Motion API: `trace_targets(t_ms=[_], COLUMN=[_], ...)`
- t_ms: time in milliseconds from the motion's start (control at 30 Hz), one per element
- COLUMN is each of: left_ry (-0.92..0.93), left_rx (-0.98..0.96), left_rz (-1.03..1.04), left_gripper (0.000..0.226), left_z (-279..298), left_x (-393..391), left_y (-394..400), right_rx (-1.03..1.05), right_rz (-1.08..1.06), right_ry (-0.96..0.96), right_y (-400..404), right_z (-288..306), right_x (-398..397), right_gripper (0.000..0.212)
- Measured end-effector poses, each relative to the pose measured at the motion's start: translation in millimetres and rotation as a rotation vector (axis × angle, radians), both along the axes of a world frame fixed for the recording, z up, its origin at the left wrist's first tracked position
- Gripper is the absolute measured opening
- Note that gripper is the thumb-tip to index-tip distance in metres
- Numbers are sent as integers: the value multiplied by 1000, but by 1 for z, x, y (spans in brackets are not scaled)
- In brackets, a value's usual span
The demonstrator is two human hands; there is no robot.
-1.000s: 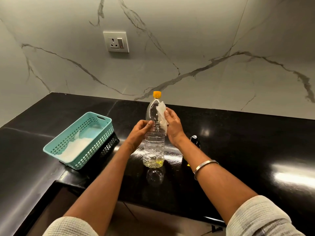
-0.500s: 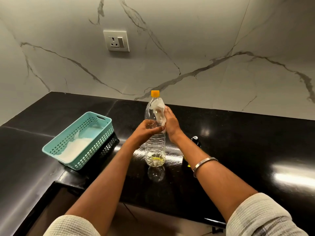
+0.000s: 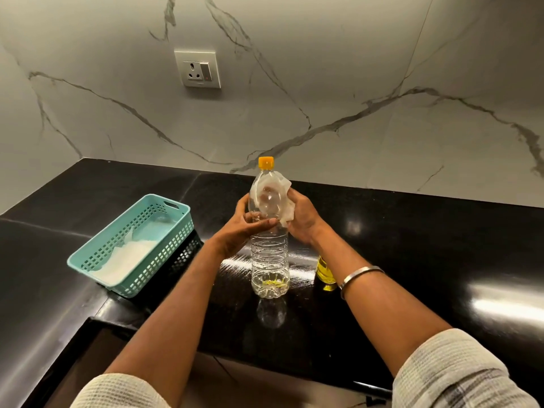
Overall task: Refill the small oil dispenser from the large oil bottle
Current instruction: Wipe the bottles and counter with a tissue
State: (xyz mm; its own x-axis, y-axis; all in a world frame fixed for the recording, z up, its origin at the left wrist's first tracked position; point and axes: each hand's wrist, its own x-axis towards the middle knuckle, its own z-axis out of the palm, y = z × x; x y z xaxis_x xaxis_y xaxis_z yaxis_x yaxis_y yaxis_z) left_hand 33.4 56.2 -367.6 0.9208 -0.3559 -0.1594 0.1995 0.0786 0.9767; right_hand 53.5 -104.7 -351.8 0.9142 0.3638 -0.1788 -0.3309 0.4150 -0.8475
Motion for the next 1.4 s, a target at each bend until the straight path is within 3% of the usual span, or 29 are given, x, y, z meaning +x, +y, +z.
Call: trace_targets(t_ms=[133, 567, 767, 833, 1033, 1400], left_ry=[-18, -152, -157, -206, -195, -219], left_rx=[-18, -23, 117, 124, 50, 18], left_rz=[20, 104, 166, 203, 126, 132], left_gripper=[119, 96, 106, 100, 84, 88], left_z=[-3, 3, 1, 1, 5, 11], left_x=[5, 15, 19, 20, 19, 22], left_y=[5, 5, 5, 6, 0, -9], right_rx=[-85, -187, -219, -233, -158, -37], right_rz=[33, 61, 47, 68, 89, 203], right_ry=[-26, -48, -59, -51, -31, 6], right_y=[3, 5, -1, -4, -7, -9], right_z=[-6, -8, -15, -16, -15, -10], right_x=[1, 3, 5, 5, 1, -4], right_gripper=[49, 50, 46, 44, 45, 49])
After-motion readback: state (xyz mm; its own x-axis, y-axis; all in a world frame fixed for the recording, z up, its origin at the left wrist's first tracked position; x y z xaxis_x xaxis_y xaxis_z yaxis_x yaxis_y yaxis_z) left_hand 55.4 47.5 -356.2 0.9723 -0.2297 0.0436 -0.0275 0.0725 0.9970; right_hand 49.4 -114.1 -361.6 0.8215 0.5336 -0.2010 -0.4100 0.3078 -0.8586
